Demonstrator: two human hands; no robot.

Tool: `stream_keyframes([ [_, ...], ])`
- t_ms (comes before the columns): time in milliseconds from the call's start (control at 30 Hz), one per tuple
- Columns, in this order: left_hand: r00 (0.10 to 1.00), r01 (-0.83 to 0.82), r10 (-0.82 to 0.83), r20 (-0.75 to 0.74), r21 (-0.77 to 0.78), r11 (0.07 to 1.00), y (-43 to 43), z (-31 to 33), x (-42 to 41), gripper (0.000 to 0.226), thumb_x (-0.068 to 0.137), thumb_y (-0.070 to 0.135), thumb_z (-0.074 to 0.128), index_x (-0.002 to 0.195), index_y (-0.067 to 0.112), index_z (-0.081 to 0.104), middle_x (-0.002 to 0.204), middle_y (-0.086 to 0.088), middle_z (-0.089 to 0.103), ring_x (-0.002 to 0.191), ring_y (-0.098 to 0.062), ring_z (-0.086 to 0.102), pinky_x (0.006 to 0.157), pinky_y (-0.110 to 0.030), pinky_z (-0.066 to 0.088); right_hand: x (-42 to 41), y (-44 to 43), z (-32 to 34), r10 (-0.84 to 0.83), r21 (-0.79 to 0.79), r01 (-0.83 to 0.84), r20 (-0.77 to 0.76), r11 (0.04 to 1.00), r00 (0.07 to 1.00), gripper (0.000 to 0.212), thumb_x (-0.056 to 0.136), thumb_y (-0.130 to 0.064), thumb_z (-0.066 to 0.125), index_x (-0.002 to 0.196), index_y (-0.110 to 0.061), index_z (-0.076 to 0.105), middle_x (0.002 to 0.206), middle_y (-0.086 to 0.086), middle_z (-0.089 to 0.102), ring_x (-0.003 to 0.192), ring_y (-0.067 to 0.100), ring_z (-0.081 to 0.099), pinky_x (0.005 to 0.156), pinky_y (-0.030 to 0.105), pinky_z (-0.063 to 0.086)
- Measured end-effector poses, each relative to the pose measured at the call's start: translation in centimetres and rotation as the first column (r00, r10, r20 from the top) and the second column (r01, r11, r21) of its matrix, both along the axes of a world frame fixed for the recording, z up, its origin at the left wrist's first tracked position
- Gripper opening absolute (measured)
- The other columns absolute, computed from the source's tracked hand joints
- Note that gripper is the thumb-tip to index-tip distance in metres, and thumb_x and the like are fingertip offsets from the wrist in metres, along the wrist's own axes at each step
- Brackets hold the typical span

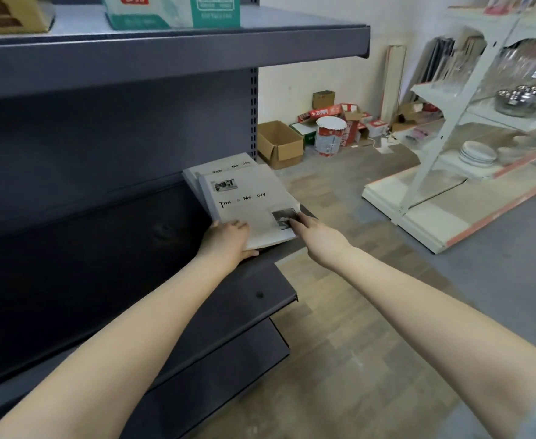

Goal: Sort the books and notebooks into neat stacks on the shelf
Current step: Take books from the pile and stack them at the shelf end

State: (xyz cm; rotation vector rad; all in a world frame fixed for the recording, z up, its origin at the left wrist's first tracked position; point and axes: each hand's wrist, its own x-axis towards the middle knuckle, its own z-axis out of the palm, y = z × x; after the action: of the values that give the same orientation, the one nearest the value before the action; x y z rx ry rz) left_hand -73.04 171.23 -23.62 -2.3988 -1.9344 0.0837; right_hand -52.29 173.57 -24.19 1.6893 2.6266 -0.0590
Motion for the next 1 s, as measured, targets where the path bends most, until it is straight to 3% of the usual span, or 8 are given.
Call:
stream_keyframes([
  [133,0.975,-0.096,0.108,0.192,-0.074,0.993,1.6,-0.6,0.2,0.066,0.079,0.059,0.060,0.127,0.015,0.045,0.137,-0.008,0.039,0.132,-0.034,0.028,0.108,-0.055,0.028,0.1,2.5,-0.3,-0.019,0.010,0.020,-0.034,1.000,0.999,0.059,0.095,0.000,0.028,0.150,-0.020,0.018,0.158,0.007,0.010,0.143,0.033,0.015,0.108,0.043,0.029],
  [233,0.934,-0.166,0.199,0.296,-0.134,0.977,2.5,-1.1,0.2,0.074,0.078,0.061,0.060,0.134,0.019,0.037,0.147,-0.017,0.018,0.139,-0.045,0.005,0.111,-0.056,0.026,0.0,4.2,-0.3,-0.002,-0.002,0.001,-0.075,1.000,0.997,0.063,0.093,0.003,0.029,0.150,-0.020,0.017,0.158,0.005,0.009,0.143,0.030,0.016,0.107,0.042,0.033],
  [333,0.878,-0.247,0.287,0.382,-0.150,0.957,3.3,-1.4,0.2,0.071,0.084,0.057,0.056,0.141,0.023,0.031,0.150,-0.019,0.004,0.138,-0.048,-0.002,0.112,-0.056,0.022,-0.4,5.8,-0.2,-0.002,-0.060,-0.007,-0.149,0.998,0.989,0.067,0.091,0.006,0.031,0.150,-0.021,0.019,0.159,0.004,0.008,0.140,0.029,0.026,0.106,0.041,0.037],
  [500,0.865,-0.321,0.371,0.338,-0.195,0.927,4.0,-1.8,0.7,0.068,0.093,0.055,0.037,0.149,0.028,0.011,0.153,-0.021,-0.020,0.140,-0.046,-0.013,0.111,-0.055,0.020,-1.0,8.2,-0.2,0.040,-0.111,-0.061,-0.186,0.992,0.982,0.074,0.085,0.010,0.037,0.151,-0.018,0.019,0.159,0.007,0.005,0.139,0.027,0.028,0.105,0.033,0.035],
  [700,0.839,-0.323,0.394,0.376,-0.240,0.915,4.2,-1.8,0.3,0.069,0.093,0.055,0.038,0.149,0.030,0.007,0.152,-0.017,-0.026,0.140,-0.041,-0.018,0.113,-0.054,0.012,-1.3,10.6,-0.3,0.112,-0.145,-0.133,-0.144,0.980,0.983,0.071,0.085,0.005,0.045,0.149,-0.015,0.023,0.158,0.011,0.010,0.132,0.030,0.042,0.103,0.037,0.041],
  [833,0.851,-0.324,0.409,0.329,-0.284,0.902,4.3,-1.4,0.3,0.070,0.094,0.055,0.035,0.150,0.031,0.001,0.151,-0.016,-0.029,0.139,-0.041,-0.021,0.114,-0.055,0.008,-1.3,11.2,0.5,0.174,-0.126,-0.178,-0.045,0.976,0.984,0.065,0.092,-0.023,0.054,0.149,-0.014,0.023,0.155,0.009,0.020,0.130,0.033,0.042,0.104,0.040,0.040],
  [1000,0.859,-0.329,0.439,0.263,-0.373,0.868,4.4,-0.6,0.4,0.068,0.097,0.051,0.033,0.150,0.031,-0.007,0.150,-0.017,-0.031,0.139,-0.042,-0.023,0.114,-0.054,0.003,-1.3,11.6,0.6,0.169,-0.126,-0.178,-0.083,0.976,0.982,0.061,0.091,-0.016,0.057,0.146,-0.017,0.032,0.152,0.008,0.029,0.121,0.031,0.051,0.101,0.039,0.042],
])
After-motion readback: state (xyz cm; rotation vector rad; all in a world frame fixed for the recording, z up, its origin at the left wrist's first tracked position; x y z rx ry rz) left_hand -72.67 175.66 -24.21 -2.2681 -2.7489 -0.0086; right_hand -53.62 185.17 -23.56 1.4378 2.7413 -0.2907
